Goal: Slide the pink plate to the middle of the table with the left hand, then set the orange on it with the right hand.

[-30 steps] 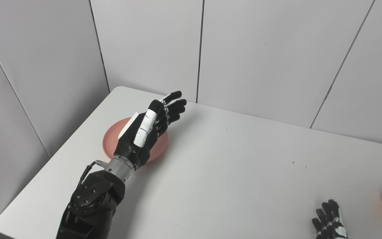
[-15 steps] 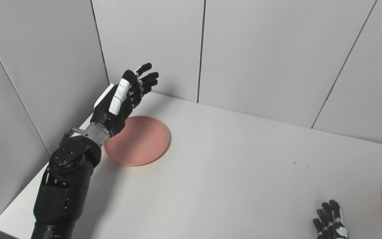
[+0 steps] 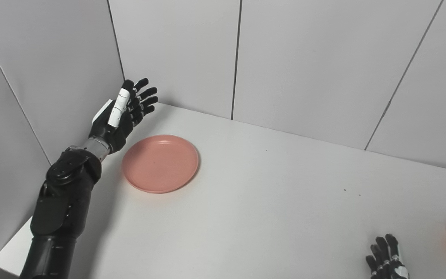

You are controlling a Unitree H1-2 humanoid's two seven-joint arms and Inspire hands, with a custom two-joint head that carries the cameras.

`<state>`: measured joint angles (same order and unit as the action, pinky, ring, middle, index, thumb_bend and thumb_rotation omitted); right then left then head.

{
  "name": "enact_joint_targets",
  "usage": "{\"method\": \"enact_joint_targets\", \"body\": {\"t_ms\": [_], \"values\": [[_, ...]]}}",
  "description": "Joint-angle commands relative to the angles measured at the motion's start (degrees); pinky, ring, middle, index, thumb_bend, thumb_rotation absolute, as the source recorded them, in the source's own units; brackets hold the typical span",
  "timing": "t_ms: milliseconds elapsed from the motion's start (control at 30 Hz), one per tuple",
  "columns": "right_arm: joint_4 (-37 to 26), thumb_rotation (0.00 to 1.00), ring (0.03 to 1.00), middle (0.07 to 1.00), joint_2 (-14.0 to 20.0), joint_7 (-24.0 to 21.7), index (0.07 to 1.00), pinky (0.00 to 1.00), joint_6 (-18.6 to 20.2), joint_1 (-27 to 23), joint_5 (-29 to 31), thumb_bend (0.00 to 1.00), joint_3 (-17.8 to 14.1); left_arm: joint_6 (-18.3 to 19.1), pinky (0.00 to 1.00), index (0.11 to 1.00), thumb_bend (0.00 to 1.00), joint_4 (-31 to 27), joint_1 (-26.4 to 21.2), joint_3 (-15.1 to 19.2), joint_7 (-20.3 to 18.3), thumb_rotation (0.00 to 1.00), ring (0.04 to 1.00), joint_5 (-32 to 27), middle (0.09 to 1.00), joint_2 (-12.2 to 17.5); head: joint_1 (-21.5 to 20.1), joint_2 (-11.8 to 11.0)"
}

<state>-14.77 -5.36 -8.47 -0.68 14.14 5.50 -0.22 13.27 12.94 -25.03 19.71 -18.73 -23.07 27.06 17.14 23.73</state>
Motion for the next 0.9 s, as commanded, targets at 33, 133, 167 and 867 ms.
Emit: {"method": "enact_joint_targets", "body": {"t_ms": [33,133,167,867], "values": [[0.45,1.0,1.0,0.976,3.62,-1.11,1.0,1.0,3.23,7.71,0.37,0.65,0.5,-6.02,1.0,0.969,0.86,4.85,-3.65,1.37,-2.6,0.83,0.952,-1.67,0.934,2.68,0.1,0.13],[0.38,1.0,1.0,0.976,3.72,-1.1,1.0,1.0,3.32,7.77,0.38,0.65,0.46,-9.35,0.99,0.975,0.84,10.61,-4.37,1.89,-4.16,0.83,0.962,-2.01,0.934,3.33,0.05,0.2],[0.34,1.0,1.0,0.976,3.77,-1.14,1.0,1.0,3.4,7.8,0.46,0.65,0.43,-10.82,1.0,0.975,0.84,12.87,-4.67,2.35,-3.99,0.83,0.963,-1.88,0.932,3.5,0.08,0.3],[-0.22,1.0,1.0,0.965,3.63,-1.22,1.0,1.0,3.87,7.98,0.13,0.69,0.33,-24.59,0.92,0.934,0.82,34.15,-7.2,1.92,-0.05,0.79,0.889,2.47,0.887,4.16,-0.37,1.0]]}}
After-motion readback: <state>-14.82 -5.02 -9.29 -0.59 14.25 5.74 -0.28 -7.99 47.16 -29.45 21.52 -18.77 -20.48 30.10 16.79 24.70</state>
